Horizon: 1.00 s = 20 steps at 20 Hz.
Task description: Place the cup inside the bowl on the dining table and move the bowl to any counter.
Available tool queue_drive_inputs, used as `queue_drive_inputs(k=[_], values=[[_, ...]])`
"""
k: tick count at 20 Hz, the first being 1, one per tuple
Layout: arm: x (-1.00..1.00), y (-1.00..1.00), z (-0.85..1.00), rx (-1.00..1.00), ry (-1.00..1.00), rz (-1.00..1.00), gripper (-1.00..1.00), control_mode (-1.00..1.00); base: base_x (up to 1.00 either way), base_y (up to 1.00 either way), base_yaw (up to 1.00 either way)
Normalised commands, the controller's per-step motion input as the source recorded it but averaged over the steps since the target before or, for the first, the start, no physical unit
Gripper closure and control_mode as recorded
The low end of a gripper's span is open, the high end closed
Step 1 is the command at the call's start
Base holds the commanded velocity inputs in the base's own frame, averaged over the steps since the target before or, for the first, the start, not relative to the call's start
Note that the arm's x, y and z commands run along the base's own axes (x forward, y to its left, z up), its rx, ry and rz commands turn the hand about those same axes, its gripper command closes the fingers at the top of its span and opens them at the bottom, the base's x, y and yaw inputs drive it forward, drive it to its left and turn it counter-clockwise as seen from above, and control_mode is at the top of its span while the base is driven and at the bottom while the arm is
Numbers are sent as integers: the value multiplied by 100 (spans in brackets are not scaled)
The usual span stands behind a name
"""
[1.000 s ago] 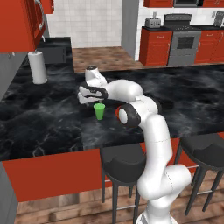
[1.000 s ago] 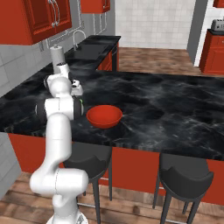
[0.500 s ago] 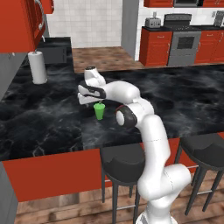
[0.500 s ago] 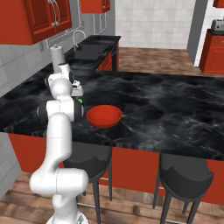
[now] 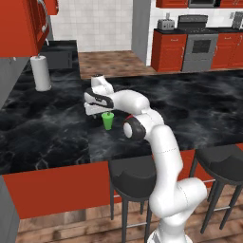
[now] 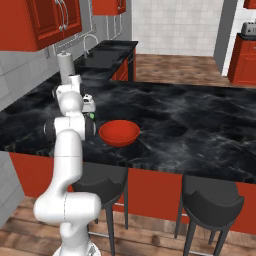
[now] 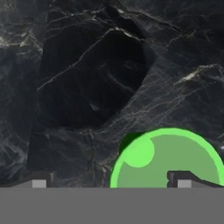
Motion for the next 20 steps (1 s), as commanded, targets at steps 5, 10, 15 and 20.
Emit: queue_drive_inputs(k=[5, 10, 15, 20], values=[[5, 0, -13, 0, 4, 0, -100, -100, 0, 0, 0], [9, 0, -14, -1, 4, 0, -100, -100, 0, 0, 0], [9, 0, -13, 0, 4, 0, -100, -100, 0, 0, 0], [3, 1, -7, 0, 1, 0, -100, -100, 0, 0, 0]])
